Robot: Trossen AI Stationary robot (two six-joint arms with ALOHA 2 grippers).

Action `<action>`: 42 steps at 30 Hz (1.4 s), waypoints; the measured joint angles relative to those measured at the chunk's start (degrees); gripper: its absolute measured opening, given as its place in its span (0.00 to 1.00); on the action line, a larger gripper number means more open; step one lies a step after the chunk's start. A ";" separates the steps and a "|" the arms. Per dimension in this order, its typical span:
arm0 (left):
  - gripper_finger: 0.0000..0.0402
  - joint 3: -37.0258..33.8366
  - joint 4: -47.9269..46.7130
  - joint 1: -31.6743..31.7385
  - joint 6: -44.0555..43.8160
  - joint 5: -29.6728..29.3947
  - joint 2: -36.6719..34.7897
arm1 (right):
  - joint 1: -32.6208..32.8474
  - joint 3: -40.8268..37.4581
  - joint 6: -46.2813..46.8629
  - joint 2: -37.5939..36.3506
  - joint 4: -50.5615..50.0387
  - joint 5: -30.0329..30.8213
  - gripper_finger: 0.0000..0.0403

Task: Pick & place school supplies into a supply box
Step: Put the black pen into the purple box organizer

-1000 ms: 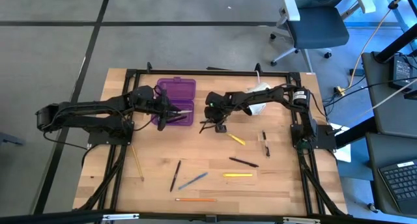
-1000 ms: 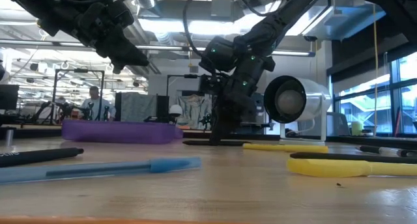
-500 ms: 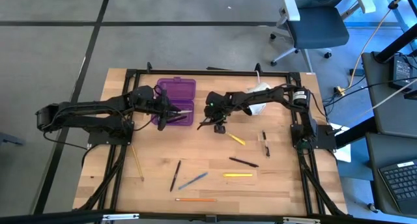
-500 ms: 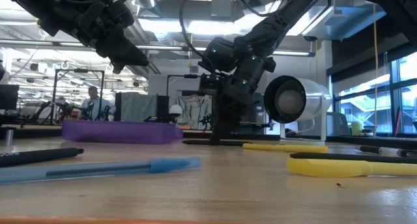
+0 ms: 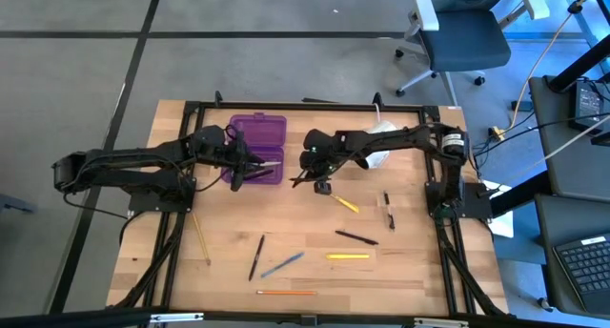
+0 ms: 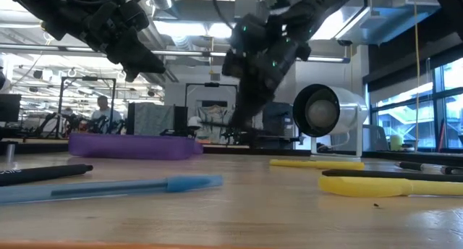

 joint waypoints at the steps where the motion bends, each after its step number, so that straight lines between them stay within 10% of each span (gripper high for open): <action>1: 0.21 0.00 0.09 -0.44 0.00 0.02 0.08 | -0.02 0.00 0.51 -0.88 0.27 0.01 0.11; 22: 0.35 0.02 42.13 -7.14 1.04 -0.34 19.26 | 4.78 0.22 6.25 -22.51 9.95 6.54 0.11; 42: 0.52 0.11 68.42 -7.44 -7.03 -0.64 34.39 | 8.98 0.17 4.67 -20.00 20.14 11.37 0.11</action>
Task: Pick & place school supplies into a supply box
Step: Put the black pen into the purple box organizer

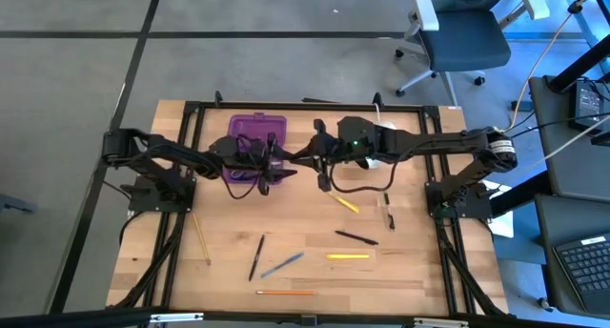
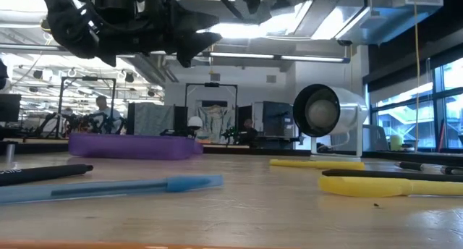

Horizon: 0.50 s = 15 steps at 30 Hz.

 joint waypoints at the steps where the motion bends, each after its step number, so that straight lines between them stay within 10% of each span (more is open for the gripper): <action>1: 0.51 0.00 1.01 0.00 -0.02 -0.14 0.29 | 0.00 0.02 0.05 0.21 0.34 0.03 0.11; 15: 0.47 0.13 7.96 -2.08 3.14 1.23 1.78 | 0.02 0.00 1.30 4.38 7.14 -0.07 0.11</action>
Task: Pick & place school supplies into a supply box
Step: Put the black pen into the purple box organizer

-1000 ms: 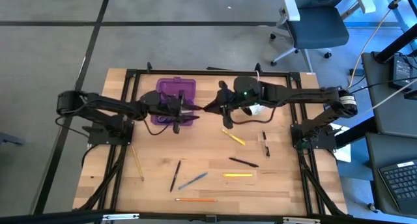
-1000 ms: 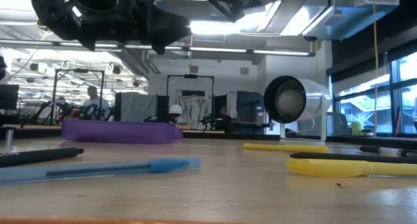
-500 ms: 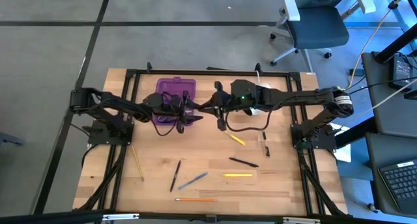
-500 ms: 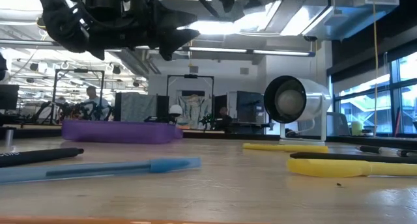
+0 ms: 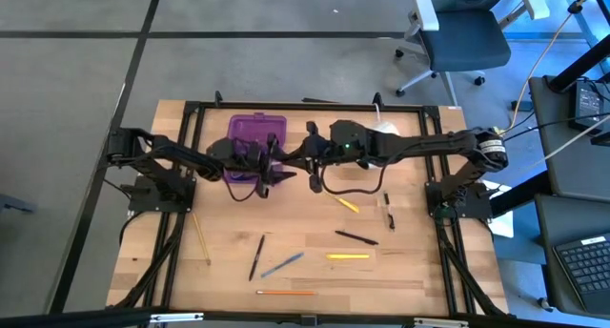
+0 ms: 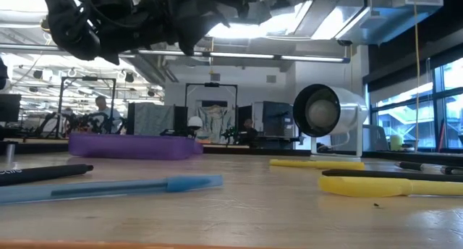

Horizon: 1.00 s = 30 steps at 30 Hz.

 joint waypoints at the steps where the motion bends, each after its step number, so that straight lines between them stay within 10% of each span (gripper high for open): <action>1: 0.47 0.00 -0.01 -0.29 0.41 -0.02 0.00 | 0.02 0.00 0.00 0.34 0.28 -0.02 0.11; 22: 0.07 0.02 0.22 1.03 2.62 -0.65 -0.02 | -0.07 0.00 0.40 1.01 0.33 0.24 0.12; 30: 0.07 0.04 -1.32 1.50 3.37 -0.57 -0.07 | 0.00 0.00 -1.46 -2.43 -9.31 -0.07 0.20</action>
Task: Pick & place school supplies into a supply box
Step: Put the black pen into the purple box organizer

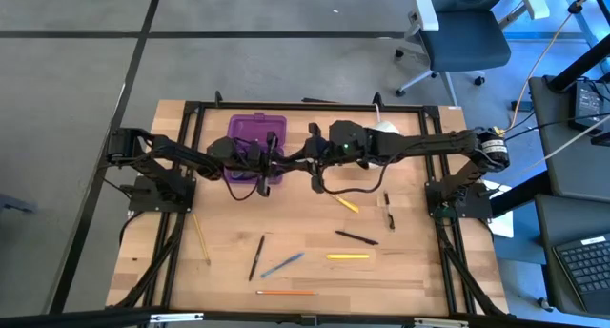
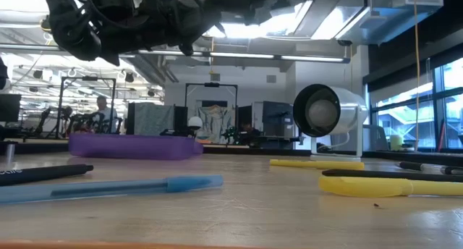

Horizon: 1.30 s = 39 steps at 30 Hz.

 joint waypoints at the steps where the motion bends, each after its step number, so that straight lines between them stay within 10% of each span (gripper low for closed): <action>1: 0.08 0.00 -0.61 0.28 -0.05 -0.21 0.00 | 0.04 0.00 -0.53 -1.07 -2.02 -0.28 0.21; 11: 0.07 0.04 -19.98 6.45 0.06 -0.33 -3.26 | 0.03 0.04 7.92 -9.37 -27.82 -0.13 0.31; 18: 0.07 9.79 -65.84 10.07 -0.64 -2.07 -10.16 | 0.03 0.00 9.06 -7.70 -36.09 -0.10 0.32; 26: 0.08 25.62 -113.46 8.39 0.12 -21.02 -10.60 | 0.03 -0.73 8.80 -6.79 -40.26 0.09 0.32; 39: 0.08 26.82 -125.51 9.75 8.13 -20.44 -3.91 | 0.03 -11.46 15.12 -6.73 -37.54 0.06 0.32</action>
